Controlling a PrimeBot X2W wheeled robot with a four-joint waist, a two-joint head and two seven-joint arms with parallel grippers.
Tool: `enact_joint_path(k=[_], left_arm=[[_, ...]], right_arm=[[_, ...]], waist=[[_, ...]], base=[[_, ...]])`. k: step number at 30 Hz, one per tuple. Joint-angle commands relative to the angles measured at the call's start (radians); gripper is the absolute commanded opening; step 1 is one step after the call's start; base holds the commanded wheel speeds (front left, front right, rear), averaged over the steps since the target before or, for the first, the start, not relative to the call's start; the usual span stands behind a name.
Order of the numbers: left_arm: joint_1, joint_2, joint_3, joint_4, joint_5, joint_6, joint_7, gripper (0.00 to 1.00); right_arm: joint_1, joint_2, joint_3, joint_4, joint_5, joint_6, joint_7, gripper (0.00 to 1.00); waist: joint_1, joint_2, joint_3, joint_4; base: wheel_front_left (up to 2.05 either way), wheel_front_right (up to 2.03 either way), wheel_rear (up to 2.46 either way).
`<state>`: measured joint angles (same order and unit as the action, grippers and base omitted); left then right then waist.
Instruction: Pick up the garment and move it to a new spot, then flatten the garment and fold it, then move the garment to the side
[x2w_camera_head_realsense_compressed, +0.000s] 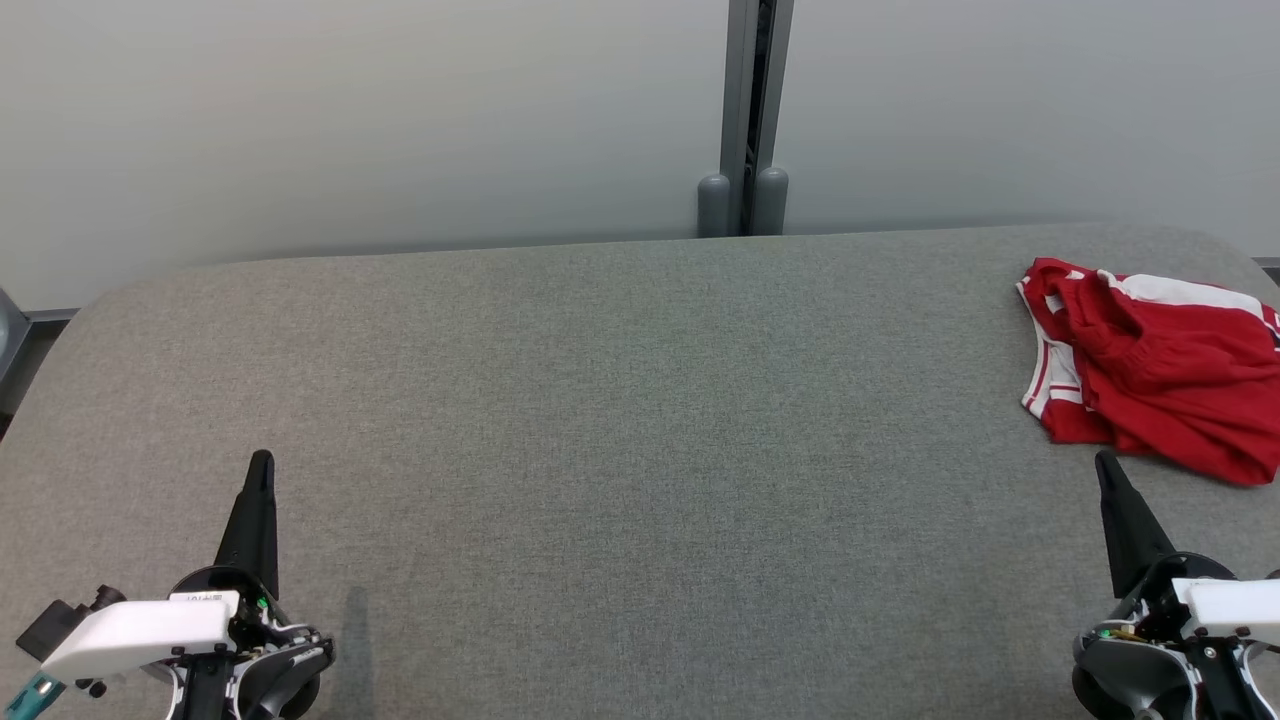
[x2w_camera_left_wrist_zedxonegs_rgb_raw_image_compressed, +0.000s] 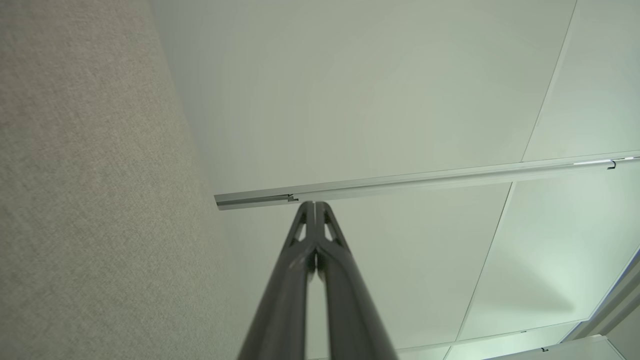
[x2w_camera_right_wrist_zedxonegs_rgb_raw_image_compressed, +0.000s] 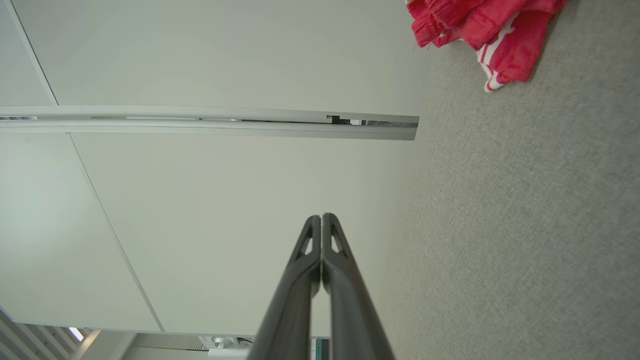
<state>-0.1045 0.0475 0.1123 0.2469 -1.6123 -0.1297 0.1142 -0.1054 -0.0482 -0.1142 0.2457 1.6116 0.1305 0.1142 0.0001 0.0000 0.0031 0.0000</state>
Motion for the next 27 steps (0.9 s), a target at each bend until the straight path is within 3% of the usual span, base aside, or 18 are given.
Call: enact_joint_path(k=[1,27], left_arm=[[-0.010,0.005,0.004,-0.003,-0.001,-0.003,0.004,0.00],[-0.010,0.005,0.004,-0.003,-0.001,-0.003,0.003,0.00]], right_arm=[[-0.007,-0.003,-0.001,-0.002,0.003,0.000,0.003,0.00],[-0.007,-0.003,-0.001,-0.002,0.002,0.000,0.003,0.00]], waist=[[-0.0001,0.0000,0.000,0.000],[-0.0001,0.0000,0.000,0.000]], base=[[0.00,0.00,0.00],[0.00,0.00,0.00]])
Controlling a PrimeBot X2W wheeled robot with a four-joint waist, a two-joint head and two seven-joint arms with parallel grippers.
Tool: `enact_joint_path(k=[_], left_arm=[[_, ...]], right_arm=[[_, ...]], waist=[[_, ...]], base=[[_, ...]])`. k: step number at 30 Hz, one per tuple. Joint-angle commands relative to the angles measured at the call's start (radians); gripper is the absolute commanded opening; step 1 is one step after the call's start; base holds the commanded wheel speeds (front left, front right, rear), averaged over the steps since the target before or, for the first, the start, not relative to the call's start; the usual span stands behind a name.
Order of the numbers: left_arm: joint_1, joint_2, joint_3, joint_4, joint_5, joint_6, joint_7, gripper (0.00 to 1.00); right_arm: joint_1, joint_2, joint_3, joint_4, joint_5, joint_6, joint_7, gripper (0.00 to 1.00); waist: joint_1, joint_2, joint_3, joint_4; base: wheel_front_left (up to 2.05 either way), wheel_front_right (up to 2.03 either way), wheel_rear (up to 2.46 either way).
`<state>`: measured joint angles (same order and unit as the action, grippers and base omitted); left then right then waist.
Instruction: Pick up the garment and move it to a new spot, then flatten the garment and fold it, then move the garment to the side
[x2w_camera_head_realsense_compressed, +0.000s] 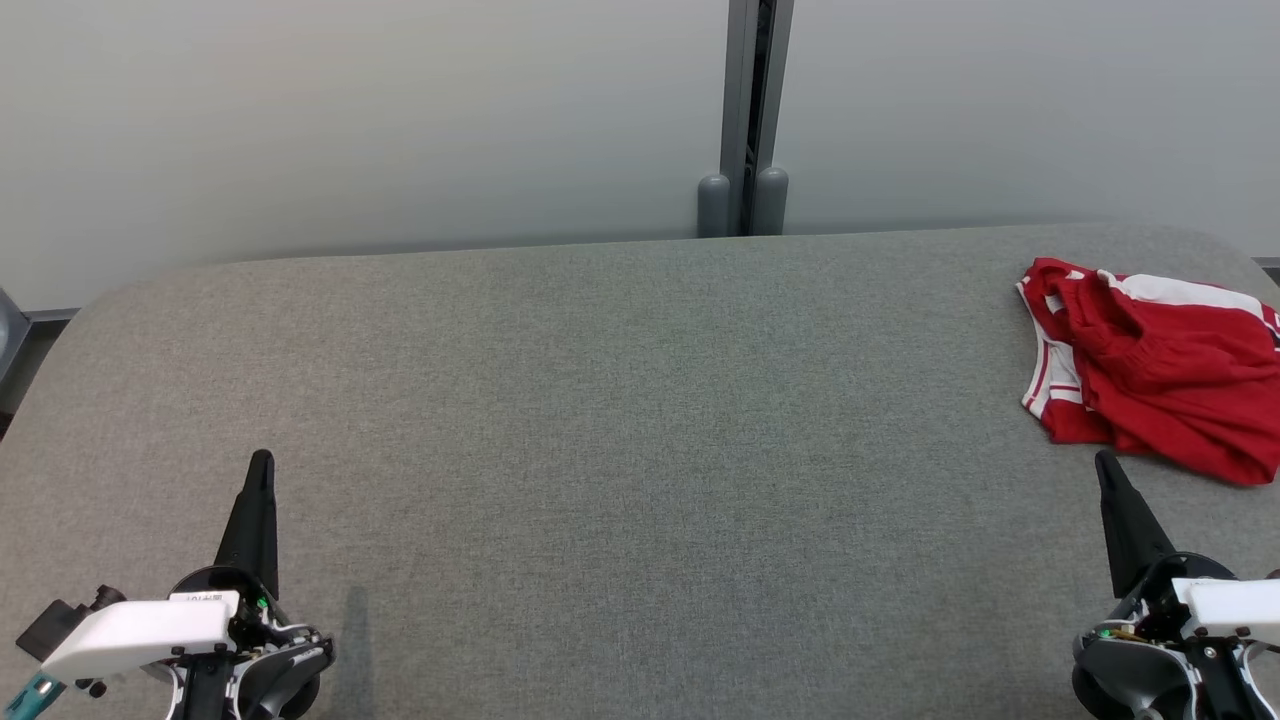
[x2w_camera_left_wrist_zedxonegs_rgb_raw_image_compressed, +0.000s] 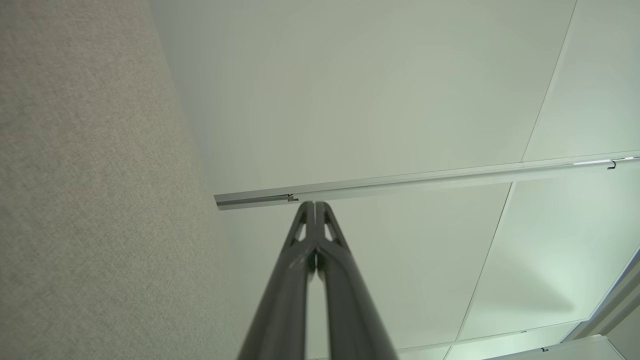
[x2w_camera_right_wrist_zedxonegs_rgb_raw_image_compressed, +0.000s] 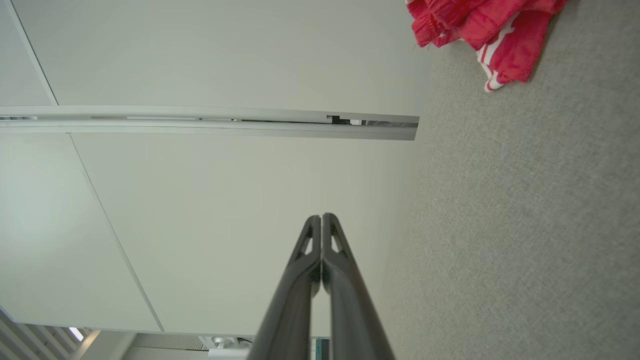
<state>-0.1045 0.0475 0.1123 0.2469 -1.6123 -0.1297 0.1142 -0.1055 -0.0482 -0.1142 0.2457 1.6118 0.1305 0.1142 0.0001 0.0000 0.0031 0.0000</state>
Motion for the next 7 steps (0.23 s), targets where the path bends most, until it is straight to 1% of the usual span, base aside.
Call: enact_joint_path(k=[1,7], left_arm=[[-0.010,0.005,0.004,-0.003,-0.001,-0.003,0.003,0.00],[-0.010,0.005,0.004,-0.003,-0.001,-0.003,0.003,0.00]], right_arm=[[-0.007,-0.003,-0.001,-0.002,0.002,0.000,0.003,0.00],[-0.007,-0.003,-0.001,-0.002,0.002,0.000,0.003,0.00]], waist=[[-0.0001,0.0000,0.000,0.000],[-0.0001,0.0000,0.000,0.000]], base=[[0.00,0.00,0.00],[0.00,0.00,0.00]])
